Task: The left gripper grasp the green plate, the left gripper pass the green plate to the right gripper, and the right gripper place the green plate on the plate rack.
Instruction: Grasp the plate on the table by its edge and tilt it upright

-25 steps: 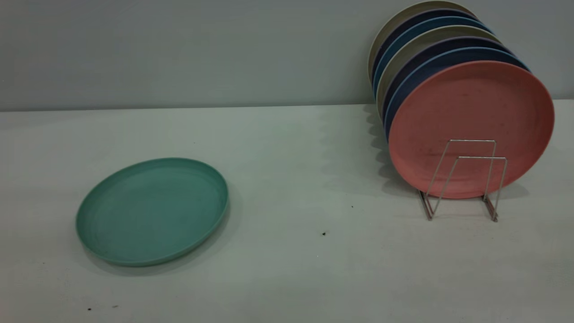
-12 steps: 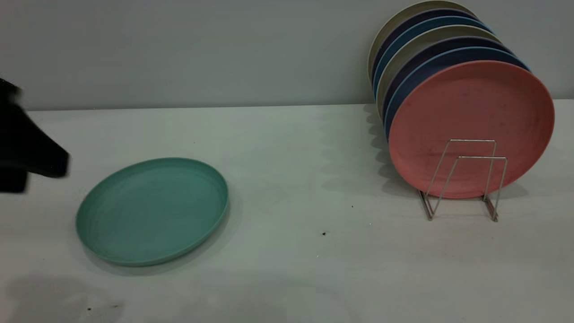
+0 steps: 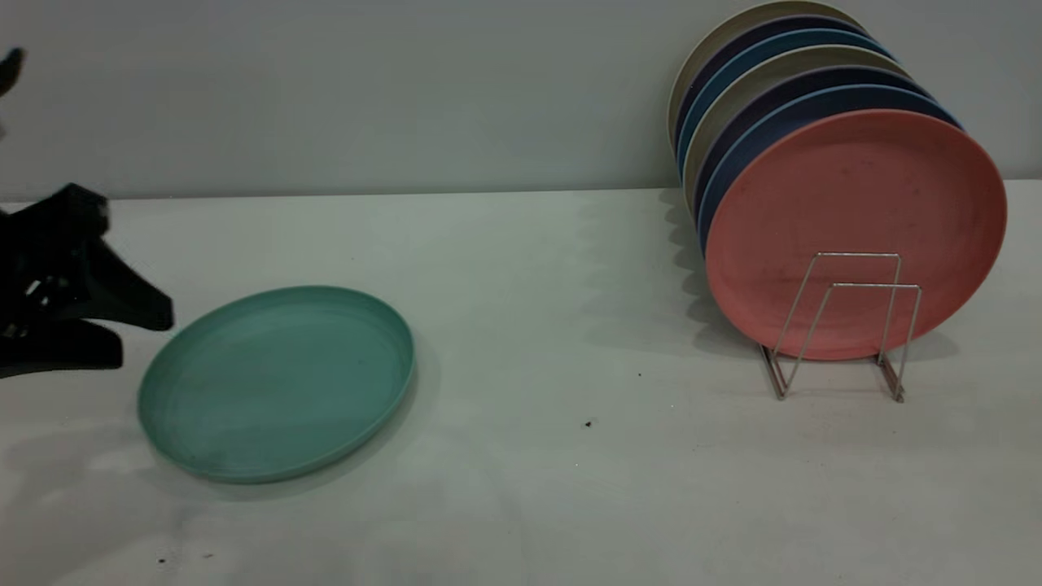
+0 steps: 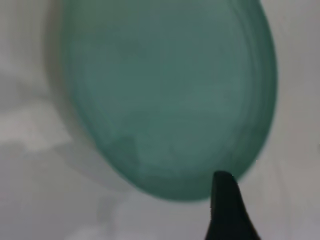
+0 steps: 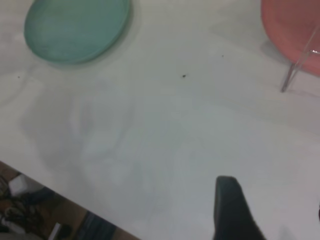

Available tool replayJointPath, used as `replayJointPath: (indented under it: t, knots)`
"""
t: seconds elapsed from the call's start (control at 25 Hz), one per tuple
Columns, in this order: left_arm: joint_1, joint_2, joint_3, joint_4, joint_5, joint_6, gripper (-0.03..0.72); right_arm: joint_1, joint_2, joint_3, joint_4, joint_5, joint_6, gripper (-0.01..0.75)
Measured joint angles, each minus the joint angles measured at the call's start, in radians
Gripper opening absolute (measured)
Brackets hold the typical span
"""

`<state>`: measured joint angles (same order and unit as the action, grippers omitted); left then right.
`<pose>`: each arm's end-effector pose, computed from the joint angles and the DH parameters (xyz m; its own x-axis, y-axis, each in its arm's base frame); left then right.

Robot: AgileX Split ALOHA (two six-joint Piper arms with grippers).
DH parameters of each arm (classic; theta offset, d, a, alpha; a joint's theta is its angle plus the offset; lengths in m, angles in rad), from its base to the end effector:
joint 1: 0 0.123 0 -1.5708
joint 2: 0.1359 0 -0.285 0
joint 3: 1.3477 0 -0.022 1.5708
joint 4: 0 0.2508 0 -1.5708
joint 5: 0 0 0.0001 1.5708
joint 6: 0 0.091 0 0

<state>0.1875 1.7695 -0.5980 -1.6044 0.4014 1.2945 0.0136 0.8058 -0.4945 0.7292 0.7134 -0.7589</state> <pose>0.2724 0.0154 0.1073 -0.8239 -0.4447 -0.3514 -0.2532 0.8435 -0.4737 0.1383 0.0416 0.2605 -0.6537 -0.1565 -0.7404 -0.4299 0.8820 0.1931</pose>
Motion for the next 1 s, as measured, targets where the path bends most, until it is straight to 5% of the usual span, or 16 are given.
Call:
replayJointPath:
  t: [0.28,1.0]
  knots:
    - [0.088,0.134,-0.002,-0.073,0.021,0.065,0.468,0.0,0.0,0.0,0.001,-0.008,-0.003,0.431]
    - [0.088,0.436,-0.142,-0.163,0.079,0.171,0.466,0.0,0.001,0.0,0.003,-0.022,-0.004,0.431]
